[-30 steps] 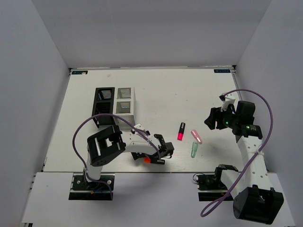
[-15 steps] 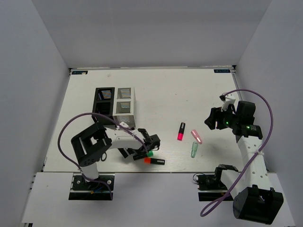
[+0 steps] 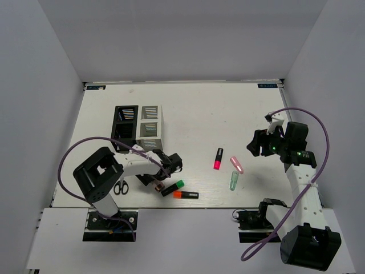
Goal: Sort the stationery into containers
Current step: Pick up the stationery from the center of the board.
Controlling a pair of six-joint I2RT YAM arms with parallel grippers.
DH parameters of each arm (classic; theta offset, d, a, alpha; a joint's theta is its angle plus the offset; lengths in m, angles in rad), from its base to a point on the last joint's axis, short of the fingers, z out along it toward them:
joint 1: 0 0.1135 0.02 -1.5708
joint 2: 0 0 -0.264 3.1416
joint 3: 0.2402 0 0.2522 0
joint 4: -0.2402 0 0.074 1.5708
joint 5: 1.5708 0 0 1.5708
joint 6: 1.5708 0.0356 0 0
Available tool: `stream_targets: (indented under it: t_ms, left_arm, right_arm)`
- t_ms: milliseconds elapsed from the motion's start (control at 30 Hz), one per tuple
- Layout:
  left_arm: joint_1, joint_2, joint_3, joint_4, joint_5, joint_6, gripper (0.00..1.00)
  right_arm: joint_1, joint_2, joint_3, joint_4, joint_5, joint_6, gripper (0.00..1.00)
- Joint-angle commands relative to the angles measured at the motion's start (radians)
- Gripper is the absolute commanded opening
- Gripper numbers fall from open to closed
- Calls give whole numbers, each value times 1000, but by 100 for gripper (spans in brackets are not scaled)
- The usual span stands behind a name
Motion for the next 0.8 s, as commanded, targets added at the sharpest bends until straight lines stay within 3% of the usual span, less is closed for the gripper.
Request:
stream_targets:
  t_ms: [0, 133, 167, 233, 267, 367, 533, 767]
  left_arm:
    - [19, -3, -40, 185, 136, -22, 67]
    - [27, -44, -82, 257, 196, 11, 53]
    - [30, -52, -88, 265, 206, 23, 42]
    - [29, -83, -106, 291, 235, 57, 30]
    - [32, -92, -119, 297, 239, 69, 18]
    - [33, -138, -119, 299, 259, 121, 0]
    - [30, -274, -67, 297, 292, 346, 0]
    - [24, -401, 152, 126, 246, 679, 0]
  right_arm:
    - [-7, -7, -7, 3, 1, -14, 66]
    - [-7, -3, -7, 3, 4, -15, 66]
    - [-7, -4, -7, 4, 4, -14, 66]
    - [-9, -7, -9, 6, 1, -14, 66]
    - [-10, -9, -7, 4, 2, -14, 66]
    - [-9, -12, -7, 3, 1, -15, 66]
    - [-14, -20, -9, 1, -4, -14, 66]
    - [-12, -26, -7, 1, -10, -10, 66]
